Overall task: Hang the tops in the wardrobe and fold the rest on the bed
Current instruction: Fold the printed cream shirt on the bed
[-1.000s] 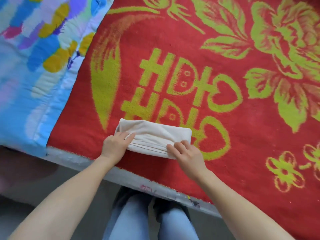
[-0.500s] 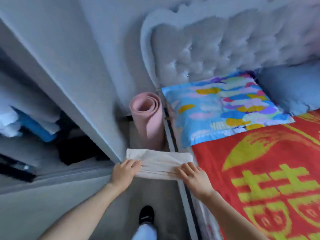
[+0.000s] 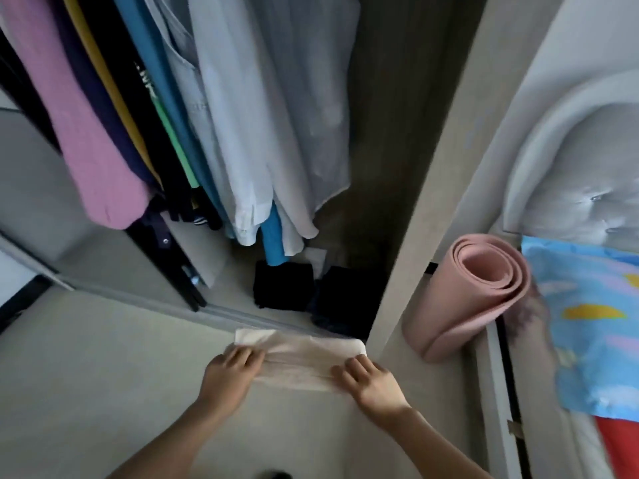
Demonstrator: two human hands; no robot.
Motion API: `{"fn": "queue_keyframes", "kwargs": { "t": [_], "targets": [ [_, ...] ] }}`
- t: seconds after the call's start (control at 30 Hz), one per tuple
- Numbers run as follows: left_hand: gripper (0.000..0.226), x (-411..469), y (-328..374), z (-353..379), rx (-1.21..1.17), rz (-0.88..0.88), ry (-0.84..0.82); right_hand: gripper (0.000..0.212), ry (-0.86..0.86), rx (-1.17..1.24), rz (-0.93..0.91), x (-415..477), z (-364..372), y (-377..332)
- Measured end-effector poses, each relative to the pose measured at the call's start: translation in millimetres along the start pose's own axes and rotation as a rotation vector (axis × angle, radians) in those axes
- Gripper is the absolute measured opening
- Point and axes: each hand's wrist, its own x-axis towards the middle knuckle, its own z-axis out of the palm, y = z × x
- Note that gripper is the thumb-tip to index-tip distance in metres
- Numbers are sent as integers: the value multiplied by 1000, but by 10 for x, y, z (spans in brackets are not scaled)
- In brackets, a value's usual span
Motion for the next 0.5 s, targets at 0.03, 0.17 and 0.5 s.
{"fn": "queue_keyframes", "kwargs": {
  "t": [0.03, 0.17, 0.5],
  "targets": [
    [43, 22, -229, 50, -5, -18, -15, 28, -25, 19, 19, 196, 116, -78],
    [42, 171, -751, 215, -11, -17, -38, 32, -117, 53, 45, 651, 423, -202],
    [36, 648, -1442, 1367, 1, -2, -126, 38, -214, 30, -21, 1225, 1601, 283]
  ]
}}
